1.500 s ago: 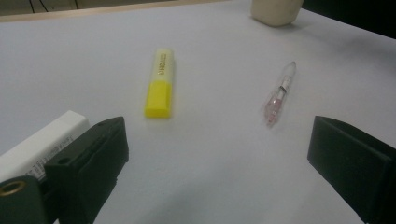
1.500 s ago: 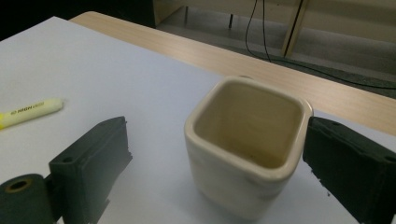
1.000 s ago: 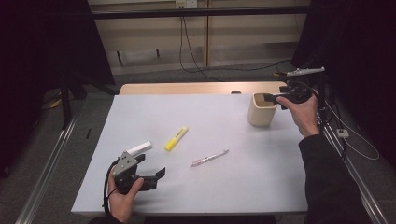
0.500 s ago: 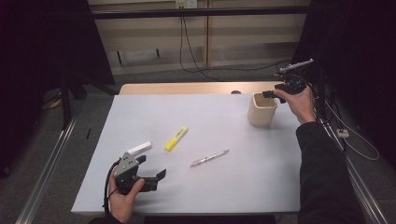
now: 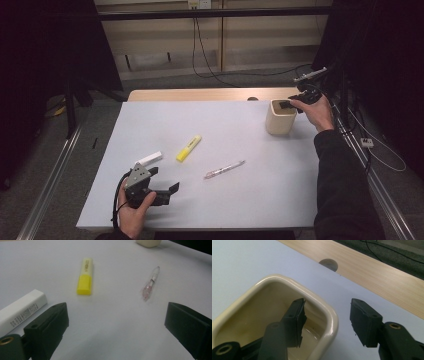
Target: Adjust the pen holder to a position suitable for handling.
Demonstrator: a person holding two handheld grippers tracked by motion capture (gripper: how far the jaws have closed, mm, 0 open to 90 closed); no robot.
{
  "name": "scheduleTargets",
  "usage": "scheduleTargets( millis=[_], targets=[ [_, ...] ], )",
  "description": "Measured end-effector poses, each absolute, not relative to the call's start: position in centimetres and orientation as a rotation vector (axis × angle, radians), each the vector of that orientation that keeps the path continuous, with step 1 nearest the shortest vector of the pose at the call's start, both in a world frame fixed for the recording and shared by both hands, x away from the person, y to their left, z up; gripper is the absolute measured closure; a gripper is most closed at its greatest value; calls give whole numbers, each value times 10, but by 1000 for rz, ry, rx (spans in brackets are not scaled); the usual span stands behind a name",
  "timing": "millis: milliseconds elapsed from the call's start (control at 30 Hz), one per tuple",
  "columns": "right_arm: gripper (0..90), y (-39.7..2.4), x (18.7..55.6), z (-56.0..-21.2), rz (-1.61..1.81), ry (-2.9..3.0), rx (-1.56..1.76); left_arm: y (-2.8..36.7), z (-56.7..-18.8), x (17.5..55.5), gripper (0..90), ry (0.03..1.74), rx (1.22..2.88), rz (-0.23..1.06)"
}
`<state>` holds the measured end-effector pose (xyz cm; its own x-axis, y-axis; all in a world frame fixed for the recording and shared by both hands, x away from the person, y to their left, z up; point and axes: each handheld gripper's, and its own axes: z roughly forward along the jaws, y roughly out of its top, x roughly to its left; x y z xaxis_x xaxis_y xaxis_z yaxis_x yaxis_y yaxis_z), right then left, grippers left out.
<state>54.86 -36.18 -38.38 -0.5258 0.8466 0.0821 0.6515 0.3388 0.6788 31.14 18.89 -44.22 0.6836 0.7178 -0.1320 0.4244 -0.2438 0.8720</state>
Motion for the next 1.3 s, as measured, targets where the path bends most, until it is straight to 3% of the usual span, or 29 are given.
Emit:
scheduleTargets(
  millis=[367, 567, 667, 1300],
  targets=[
    [600, -367, 550, -389, 1013, 2383, 1273, 184, -444, 312, 52, 878, 1901, 328],
    [608, -369, 550, -388, 1030, 2386, 1257, 184, -445, 313, 52, 878, 1906, 322],
    [687, -370, 549, -388, 1065, 2402, 1252, 183, -445, 313, 52, 877, 1909, 321],
    [711, -365, 547, -384, 997, 2369, 1281, 183, -444, 313, 54, 869, 1906, 323]
  ],
)
